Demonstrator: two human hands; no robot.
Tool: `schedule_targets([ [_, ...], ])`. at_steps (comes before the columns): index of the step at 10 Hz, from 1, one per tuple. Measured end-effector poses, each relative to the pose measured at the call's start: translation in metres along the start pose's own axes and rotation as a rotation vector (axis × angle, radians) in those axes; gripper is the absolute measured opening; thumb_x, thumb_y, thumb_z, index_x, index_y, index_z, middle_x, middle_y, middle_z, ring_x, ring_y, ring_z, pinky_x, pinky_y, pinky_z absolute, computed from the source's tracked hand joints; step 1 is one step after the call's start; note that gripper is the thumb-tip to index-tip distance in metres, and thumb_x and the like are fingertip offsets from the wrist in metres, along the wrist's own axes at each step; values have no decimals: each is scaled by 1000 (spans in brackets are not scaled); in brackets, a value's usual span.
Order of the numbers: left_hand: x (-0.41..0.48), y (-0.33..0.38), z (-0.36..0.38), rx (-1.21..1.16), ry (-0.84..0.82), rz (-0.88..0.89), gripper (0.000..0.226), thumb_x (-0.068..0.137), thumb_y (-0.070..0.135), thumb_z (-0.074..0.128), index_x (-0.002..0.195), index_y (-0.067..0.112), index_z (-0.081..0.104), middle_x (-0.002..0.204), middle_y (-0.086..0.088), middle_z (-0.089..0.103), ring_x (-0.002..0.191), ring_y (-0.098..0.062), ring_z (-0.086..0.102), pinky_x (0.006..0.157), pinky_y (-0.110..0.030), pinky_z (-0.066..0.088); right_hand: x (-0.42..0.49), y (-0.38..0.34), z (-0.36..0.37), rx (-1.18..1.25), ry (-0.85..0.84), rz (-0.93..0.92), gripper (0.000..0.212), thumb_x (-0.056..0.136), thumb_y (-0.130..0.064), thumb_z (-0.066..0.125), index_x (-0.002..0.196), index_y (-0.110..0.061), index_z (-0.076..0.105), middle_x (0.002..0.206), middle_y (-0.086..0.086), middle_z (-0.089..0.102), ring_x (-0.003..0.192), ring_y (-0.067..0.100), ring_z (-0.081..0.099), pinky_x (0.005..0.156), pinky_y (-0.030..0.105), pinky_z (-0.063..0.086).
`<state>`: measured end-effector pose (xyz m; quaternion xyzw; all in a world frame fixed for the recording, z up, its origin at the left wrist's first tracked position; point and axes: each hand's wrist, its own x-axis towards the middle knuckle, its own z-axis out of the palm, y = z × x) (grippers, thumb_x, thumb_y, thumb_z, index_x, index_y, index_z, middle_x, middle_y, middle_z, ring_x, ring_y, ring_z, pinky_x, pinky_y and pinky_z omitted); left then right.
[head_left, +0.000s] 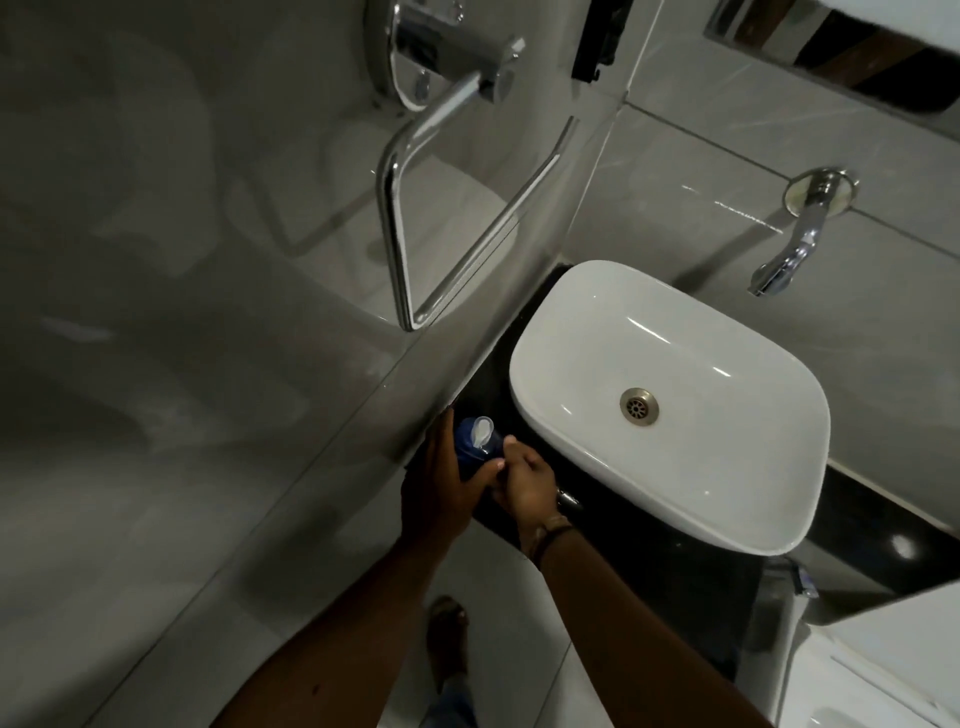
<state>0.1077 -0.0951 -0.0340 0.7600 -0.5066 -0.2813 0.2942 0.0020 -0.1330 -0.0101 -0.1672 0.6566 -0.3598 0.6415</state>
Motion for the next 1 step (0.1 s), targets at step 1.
schedule_targets([
  [1,-14,14,-11,86,106,95,97,84,81,43,158,20,28,161,-9,43,145,-27,44,113,-41,41,-25,-12,-13,-169,80,-131,39,102,-33,63,128,-4,65,114,19,72,105,34,70,96,42,58],
])
